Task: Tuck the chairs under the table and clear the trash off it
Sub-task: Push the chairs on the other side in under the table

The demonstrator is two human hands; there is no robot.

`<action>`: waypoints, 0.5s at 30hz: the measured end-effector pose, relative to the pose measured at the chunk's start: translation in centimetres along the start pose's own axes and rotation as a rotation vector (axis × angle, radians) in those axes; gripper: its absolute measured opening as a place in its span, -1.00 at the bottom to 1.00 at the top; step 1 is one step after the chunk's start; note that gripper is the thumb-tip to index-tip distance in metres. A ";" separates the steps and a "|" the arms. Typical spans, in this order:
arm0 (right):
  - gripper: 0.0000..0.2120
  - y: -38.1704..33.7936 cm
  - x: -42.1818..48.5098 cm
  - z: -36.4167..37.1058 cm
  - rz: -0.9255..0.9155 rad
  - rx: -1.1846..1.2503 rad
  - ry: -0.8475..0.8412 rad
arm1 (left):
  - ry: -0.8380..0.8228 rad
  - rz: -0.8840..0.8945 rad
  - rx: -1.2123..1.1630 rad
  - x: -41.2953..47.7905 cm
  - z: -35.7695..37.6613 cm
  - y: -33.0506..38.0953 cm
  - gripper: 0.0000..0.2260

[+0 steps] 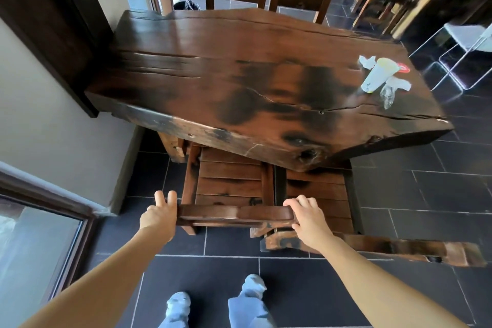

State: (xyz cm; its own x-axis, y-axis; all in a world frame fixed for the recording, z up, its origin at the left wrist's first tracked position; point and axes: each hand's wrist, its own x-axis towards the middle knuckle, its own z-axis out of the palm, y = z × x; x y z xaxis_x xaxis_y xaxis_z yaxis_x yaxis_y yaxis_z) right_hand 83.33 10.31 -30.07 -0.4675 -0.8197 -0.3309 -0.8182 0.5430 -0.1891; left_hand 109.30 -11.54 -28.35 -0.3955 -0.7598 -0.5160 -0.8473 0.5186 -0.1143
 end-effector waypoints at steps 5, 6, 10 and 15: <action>-0.38 0.1 0.1 0.4 -0.024 -0.041 0.025 | -0.006 -0.046 0.047 -0.2 0.6 0.7 -0.33; -0.33 0.4 0.1 0.6 -0.046 -0.044 0.008 | -0.015 -0.058 0.045 -0.2 0.7 0.8 -0.33; -0.20 1.2 0.3 -0.1 -0.116 -0.048 -0.080 | -0.059 -0.079 -0.009 0.1 0.7 0.9 -0.37; -0.21 0.1 0.4 -0.3 -0.022 -0.065 -0.043 | 0.014 -0.017 0.122 0.0 0.5 0.7 -0.34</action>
State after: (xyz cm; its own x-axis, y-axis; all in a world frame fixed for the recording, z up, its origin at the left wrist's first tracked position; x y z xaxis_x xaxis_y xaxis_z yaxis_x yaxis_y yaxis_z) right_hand 82.96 9.99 -29.93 -0.4353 -0.8219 -0.3674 -0.8488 0.5107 -0.1368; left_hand 108.87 -10.96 -28.90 -0.3870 -0.7739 -0.5013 -0.8048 0.5489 -0.2261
